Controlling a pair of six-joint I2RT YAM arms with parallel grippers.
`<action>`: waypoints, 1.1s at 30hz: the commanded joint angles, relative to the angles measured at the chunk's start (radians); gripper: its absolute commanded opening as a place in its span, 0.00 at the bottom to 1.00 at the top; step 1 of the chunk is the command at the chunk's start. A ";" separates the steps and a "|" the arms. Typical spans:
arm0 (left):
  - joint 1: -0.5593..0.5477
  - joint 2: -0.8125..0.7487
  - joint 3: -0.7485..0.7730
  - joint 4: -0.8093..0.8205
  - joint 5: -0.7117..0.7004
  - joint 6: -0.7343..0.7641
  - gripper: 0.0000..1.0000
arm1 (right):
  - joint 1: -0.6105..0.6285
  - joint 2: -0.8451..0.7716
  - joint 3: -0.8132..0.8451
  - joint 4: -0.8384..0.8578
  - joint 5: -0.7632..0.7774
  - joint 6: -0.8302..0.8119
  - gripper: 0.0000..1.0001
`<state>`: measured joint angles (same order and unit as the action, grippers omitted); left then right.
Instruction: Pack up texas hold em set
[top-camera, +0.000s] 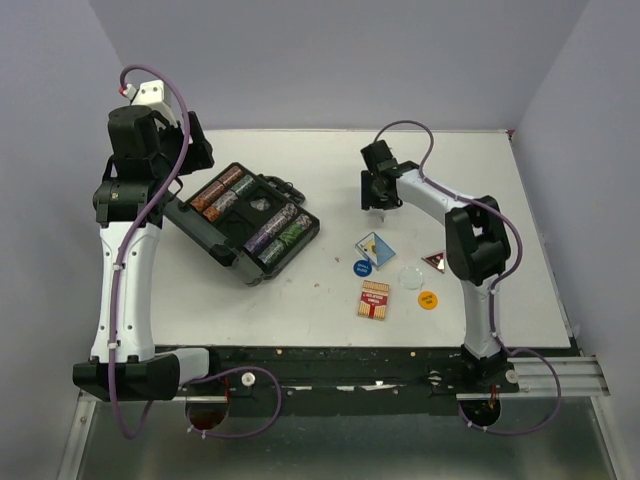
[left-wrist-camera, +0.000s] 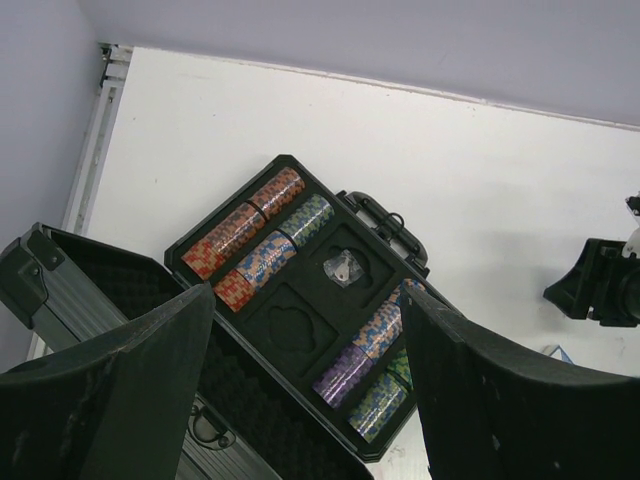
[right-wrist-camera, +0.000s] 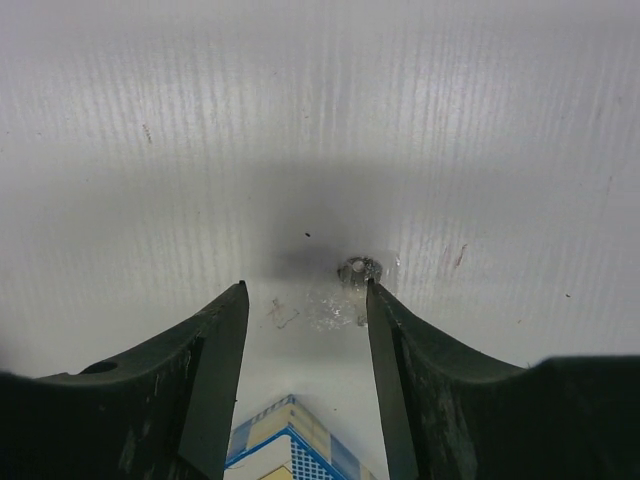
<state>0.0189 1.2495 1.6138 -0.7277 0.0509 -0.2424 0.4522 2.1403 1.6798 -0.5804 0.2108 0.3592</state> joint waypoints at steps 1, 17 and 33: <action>0.009 -0.028 -0.003 0.007 -0.026 0.006 0.83 | -0.014 0.004 -0.018 -0.025 0.053 0.011 0.58; 0.009 -0.019 -0.006 0.013 -0.014 -0.006 0.84 | -0.041 0.018 -0.084 -0.024 -0.016 0.034 0.53; 0.010 -0.007 -0.006 0.016 -0.010 -0.011 0.84 | -0.046 0.010 -0.126 0.010 -0.060 0.000 0.22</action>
<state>0.0196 1.2400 1.6135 -0.7265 0.0486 -0.2440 0.4110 2.1410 1.5963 -0.5488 0.1795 0.3748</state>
